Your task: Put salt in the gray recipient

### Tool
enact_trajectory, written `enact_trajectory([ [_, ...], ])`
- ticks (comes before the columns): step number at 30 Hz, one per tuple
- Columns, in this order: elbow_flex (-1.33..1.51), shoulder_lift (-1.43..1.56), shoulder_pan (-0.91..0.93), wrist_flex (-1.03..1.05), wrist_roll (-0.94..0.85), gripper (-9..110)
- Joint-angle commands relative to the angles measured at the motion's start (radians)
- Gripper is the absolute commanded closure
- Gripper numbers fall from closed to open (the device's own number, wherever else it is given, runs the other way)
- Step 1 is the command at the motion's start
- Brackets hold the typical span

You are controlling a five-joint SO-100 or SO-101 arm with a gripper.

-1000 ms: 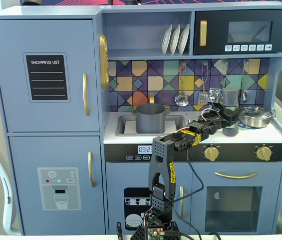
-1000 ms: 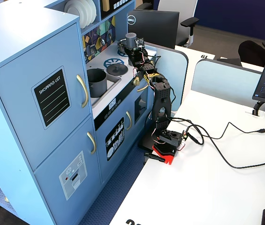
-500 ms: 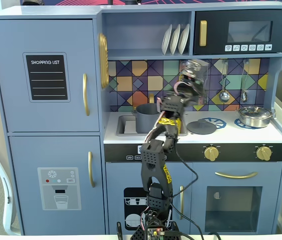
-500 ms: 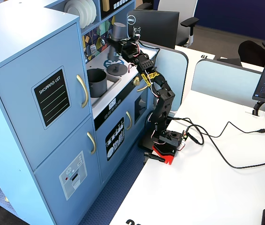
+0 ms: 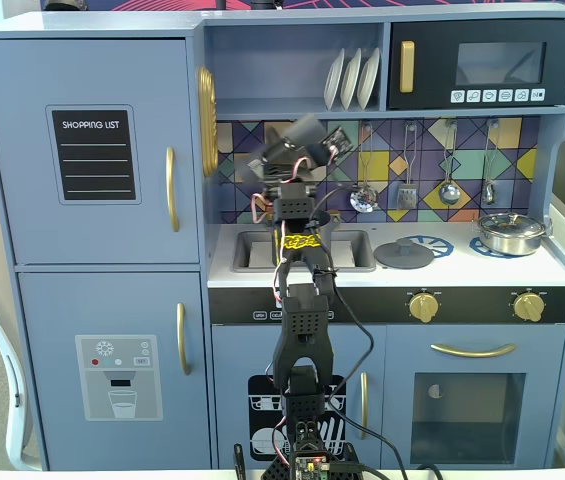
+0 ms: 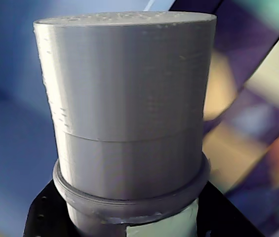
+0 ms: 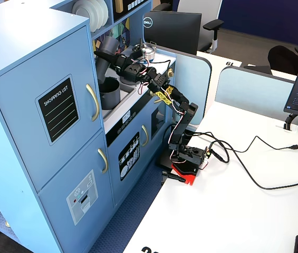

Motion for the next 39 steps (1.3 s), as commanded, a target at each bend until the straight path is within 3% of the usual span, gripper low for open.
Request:
enact_trajectory([
  [1,0.005,0.026,-0.041,-0.098,0.301,101],
  [8,0.109,0.037,-0.035,-0.209,0.690,101],
  [16,0.106,0.034,-0.020,-0.130,1.075,101],
  [27,0.129,0.080,0.012,0.118,1.325,101],
  [34,0.127,0.078,-0.014,0.084,1.342,101],
  [39,-0.074,-0.031,-0.055,0.069,1.348,101],
])
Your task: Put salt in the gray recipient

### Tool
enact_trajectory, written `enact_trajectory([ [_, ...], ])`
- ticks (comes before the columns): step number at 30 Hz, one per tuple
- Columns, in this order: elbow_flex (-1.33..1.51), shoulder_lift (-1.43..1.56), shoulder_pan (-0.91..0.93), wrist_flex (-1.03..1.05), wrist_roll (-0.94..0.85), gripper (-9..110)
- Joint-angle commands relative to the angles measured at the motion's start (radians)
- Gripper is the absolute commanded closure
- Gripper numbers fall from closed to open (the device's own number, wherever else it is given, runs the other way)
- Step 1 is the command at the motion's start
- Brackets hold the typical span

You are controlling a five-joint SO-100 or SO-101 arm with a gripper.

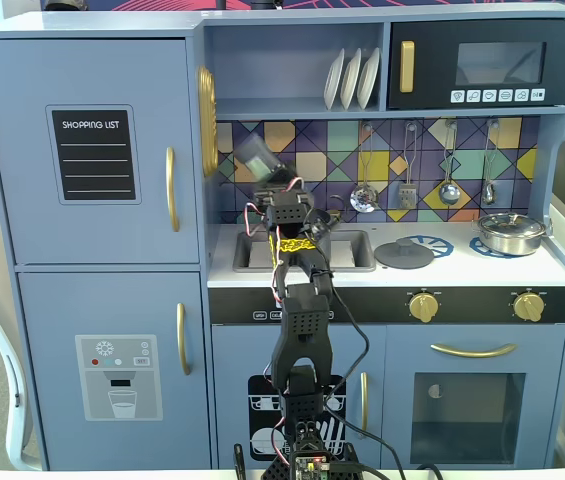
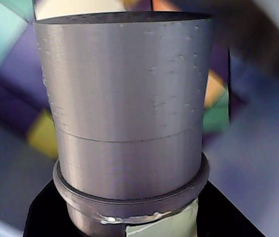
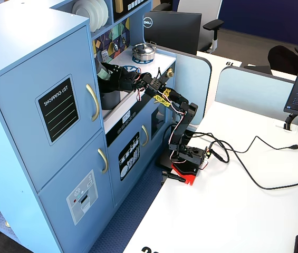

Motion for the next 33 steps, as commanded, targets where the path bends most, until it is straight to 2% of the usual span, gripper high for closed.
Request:
enact_trajectory([
  [1,-0.213,-0.043,-0.025,-0.031,0.023,101],
  [5,-0.262,-0.078,-0.012,-0.032,0.029,101],
  [12,0.009,0.063,0.067,-0.057,0.025,101],
  [17,0.094,0.110,0.080,-0.054,0.012,101],
  [20,0.060,0.084,0.054,-0.072,0.012,101],
  [28,-0.264,-0.084,-0.037,-0.071,-0.017,101],
  [33,-0.198,-0.061,-0.015,-0.064,-0.008,101],
])
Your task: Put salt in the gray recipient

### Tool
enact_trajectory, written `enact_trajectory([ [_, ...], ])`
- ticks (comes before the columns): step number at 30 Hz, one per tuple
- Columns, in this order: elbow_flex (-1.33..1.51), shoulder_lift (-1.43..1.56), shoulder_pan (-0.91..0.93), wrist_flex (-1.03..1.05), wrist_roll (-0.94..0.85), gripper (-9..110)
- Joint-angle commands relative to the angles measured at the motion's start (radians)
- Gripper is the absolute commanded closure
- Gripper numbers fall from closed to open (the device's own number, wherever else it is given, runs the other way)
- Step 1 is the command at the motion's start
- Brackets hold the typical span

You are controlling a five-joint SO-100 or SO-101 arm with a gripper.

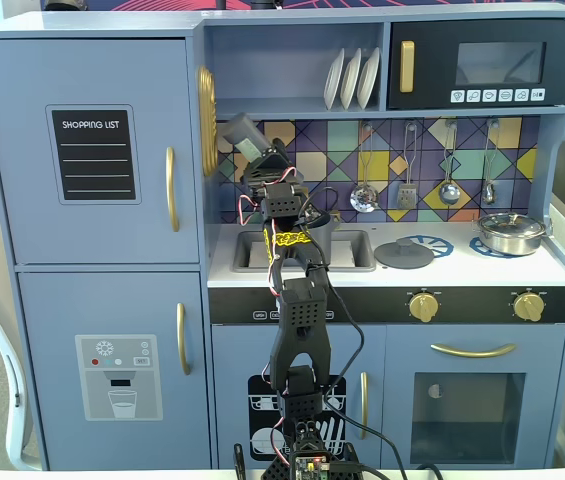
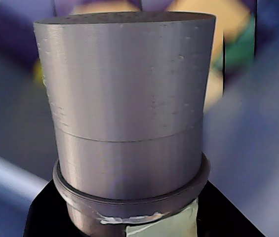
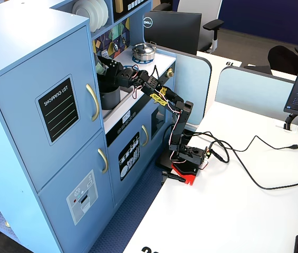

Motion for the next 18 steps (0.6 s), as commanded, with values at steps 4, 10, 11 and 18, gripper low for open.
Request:
enact_trajectory([
  [4,0.166,0.126,0.071,-0.020,-0.002,101],
  [10,0.298,0.207,0.084,-0.032,-0.008,101],
  [11,0.282,0.196,0.077,-0.035,-0.012,101],
  [18,-0.057,-0.002,-0.015,0.006,-0.012,101],
])
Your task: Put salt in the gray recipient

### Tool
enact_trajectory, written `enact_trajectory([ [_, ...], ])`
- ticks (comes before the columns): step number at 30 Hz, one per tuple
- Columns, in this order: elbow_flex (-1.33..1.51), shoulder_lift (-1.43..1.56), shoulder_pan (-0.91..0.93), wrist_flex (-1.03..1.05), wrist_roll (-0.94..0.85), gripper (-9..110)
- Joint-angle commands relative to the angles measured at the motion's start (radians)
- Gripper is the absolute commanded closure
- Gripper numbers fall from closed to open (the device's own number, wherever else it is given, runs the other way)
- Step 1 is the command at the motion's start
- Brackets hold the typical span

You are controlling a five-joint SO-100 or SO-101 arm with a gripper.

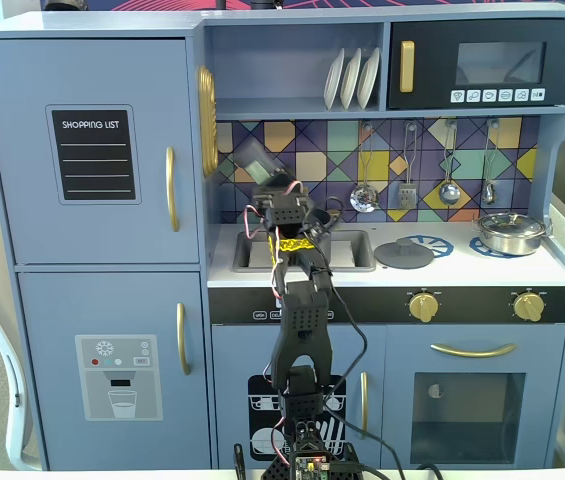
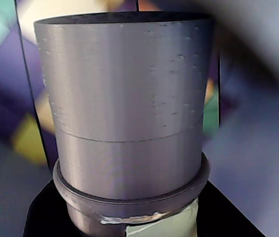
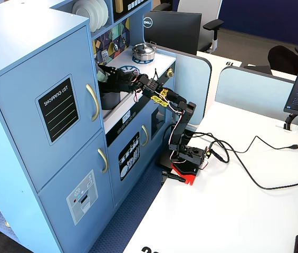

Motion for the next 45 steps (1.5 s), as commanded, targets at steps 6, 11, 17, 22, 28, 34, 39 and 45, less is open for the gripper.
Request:
enact_trajectory([
  [6,-0.313,-0.089,-0.049,0.015,-0.017,101],
  [11,-0.094,0.015,0.000,-0.014,-0.012,101],
  [17,0.124,0.130,0.057,-0.040,-0.041,101],
  [22,0.069,0.107,0.048,-0.063,-0.081,101],
  [28,-0.161,0.018,-0.002,-0.054,-0.235,101],
  [34,-0.219,0.038,0.054,0.020,-0.664,101],
  [39,-0.112,0.137,0.221,0.095,-1.006,101],
  [45,-0.054,0.224,0.476,0.100,-1.404,101],
])
